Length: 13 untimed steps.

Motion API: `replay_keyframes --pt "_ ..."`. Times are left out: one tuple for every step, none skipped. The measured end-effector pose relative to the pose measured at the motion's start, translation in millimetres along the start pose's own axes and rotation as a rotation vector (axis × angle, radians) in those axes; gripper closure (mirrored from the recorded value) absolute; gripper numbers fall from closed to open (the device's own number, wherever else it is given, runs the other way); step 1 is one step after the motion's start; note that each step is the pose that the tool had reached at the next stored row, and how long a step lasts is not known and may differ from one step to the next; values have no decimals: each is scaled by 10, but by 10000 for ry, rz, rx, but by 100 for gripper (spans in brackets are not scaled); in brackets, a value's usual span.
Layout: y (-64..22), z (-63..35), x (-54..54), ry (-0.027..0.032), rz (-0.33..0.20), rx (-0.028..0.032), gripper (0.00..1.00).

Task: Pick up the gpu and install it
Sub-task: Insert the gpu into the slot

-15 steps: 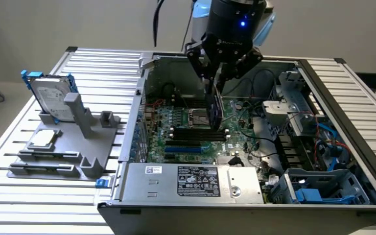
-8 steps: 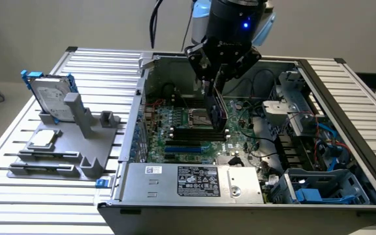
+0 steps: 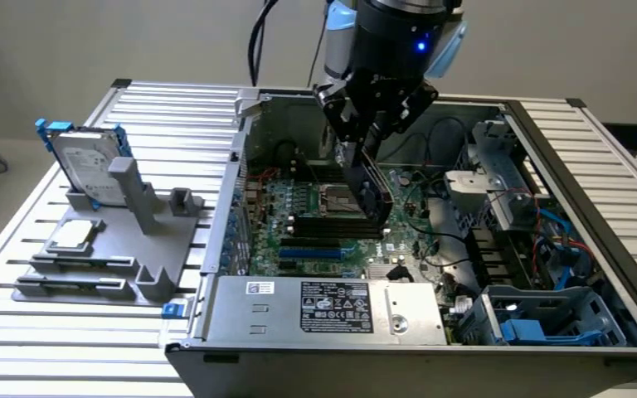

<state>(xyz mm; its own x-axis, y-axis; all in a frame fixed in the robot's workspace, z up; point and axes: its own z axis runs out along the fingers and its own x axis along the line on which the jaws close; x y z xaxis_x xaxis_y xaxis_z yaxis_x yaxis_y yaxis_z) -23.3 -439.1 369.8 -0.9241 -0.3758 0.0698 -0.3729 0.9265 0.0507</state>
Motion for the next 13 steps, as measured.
replay_keyframes --pt "0 4 0 4 -185 1 74" --pt "0 9 0 6 -365 -6 74" --pt "0 14 0 5 -552 -16 74" --pt "-1 20 -1 3 -738 -27 74" --pt "-1 26 -1 1 -921 -39 74" --pt "-1 32 -2 -1 -1102 -49 74" --pt "-2 38 -2 -3 -1283 -61 74" --pt "-2 43 -3 -6 -1465 -73 74" --pt "-2 50 -3 -9 -1652 -87 74" --pt "-3 56 -3 -11 -1840 -97 74" --pt "-3 62 -4 -13 -2014 -108 74" --pt "-3 69 -4 -16 -2197 -119 74" --pt "-3 76 -5 -19 -2377 -131 74"
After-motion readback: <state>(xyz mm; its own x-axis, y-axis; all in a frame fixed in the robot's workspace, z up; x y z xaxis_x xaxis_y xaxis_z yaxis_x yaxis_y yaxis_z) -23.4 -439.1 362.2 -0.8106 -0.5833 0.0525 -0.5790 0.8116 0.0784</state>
